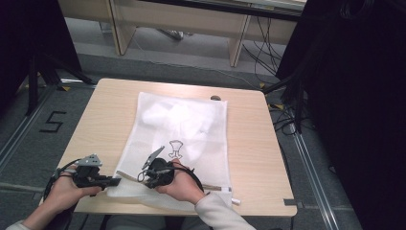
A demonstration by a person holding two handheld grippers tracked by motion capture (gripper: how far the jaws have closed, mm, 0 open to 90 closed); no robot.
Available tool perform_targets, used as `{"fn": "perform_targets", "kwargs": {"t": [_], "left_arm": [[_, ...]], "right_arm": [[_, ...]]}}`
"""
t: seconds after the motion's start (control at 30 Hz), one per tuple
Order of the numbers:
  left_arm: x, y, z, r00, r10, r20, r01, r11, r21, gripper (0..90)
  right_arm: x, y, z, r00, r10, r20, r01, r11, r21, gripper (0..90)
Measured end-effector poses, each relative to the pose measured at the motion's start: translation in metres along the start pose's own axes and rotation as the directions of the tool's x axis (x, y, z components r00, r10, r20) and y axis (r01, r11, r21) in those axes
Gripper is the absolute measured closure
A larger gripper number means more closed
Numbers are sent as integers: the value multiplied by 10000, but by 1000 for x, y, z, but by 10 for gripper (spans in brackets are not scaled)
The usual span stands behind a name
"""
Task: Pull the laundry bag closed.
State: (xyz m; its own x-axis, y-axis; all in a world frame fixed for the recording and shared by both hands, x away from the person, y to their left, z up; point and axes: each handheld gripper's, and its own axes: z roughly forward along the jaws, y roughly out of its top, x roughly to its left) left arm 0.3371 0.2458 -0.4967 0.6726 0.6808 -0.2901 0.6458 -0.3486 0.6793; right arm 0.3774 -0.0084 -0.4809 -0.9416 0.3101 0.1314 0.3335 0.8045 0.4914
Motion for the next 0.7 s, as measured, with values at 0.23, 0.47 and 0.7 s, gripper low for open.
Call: {"fn": "perform_targets", "kwargs": {"t": [0.23,0.47,0.7], "left_arm": [[0,0,0,10000,-13,-56,13,10000,-4,856],[0,0,1,10000,-65,-3,65,10000,-30,856],[1,0,0,10000,-76,19,76,10000,-20,857]], "right_arm": [[-1,-1,-2,10000,-51,32,51,10000,26,822],[-2,-3,-3,10000,-71,21,71,10000,67,822],[-3,-5,-6,10000,18,-1,-18,10000,57,822]]}}
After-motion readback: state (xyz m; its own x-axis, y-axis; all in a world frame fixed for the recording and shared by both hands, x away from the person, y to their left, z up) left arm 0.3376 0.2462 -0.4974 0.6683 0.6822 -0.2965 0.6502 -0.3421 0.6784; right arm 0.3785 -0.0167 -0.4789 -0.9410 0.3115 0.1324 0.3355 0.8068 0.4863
